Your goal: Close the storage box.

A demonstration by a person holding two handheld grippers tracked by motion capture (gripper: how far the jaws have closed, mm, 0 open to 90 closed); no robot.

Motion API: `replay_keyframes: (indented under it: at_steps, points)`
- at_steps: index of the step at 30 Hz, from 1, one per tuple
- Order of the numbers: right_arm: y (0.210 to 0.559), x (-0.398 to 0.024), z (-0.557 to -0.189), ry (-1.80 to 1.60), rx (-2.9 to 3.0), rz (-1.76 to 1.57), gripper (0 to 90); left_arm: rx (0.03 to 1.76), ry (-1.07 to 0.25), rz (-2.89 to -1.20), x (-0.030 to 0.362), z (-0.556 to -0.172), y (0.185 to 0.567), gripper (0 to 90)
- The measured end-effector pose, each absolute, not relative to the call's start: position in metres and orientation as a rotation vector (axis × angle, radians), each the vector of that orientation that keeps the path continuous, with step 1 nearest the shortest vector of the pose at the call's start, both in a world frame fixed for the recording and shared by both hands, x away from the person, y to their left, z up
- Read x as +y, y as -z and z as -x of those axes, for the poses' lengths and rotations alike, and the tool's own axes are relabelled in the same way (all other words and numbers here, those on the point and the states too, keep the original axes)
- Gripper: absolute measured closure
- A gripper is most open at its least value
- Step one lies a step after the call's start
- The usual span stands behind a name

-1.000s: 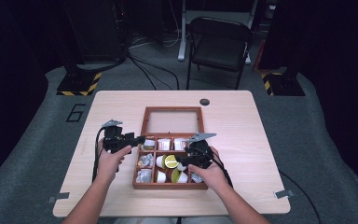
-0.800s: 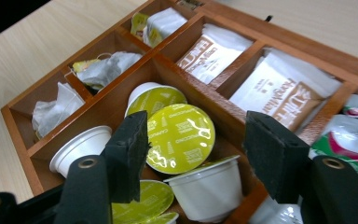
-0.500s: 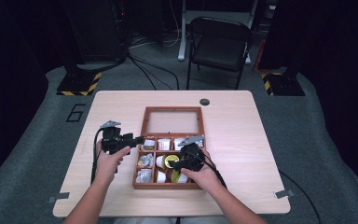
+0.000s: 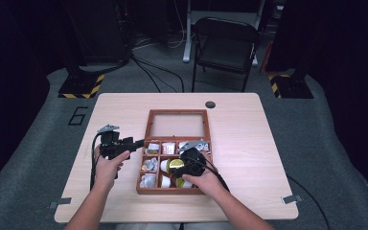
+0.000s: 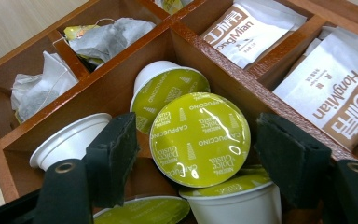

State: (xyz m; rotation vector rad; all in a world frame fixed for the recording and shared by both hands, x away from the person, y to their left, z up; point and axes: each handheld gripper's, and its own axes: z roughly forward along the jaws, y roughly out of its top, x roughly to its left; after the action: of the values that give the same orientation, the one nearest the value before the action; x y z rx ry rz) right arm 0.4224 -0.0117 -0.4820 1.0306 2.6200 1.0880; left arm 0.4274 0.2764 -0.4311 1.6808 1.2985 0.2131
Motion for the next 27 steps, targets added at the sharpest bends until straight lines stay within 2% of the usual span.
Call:
replay_keyframes:
  at_steps: [12,27]
  points:
    - [0.485,-0.003,-0.425,-1.029,2.658,-0.999,30.1,1.314,-0.222,-1.666,0.283,-0.423,0.432,37.0]
    - [0.488,-0.002,-0.429,-1.010,2.679,-0.998,36.9,1.323,-0.227,-1.653,0.288,-0.421,0.433,37.1]
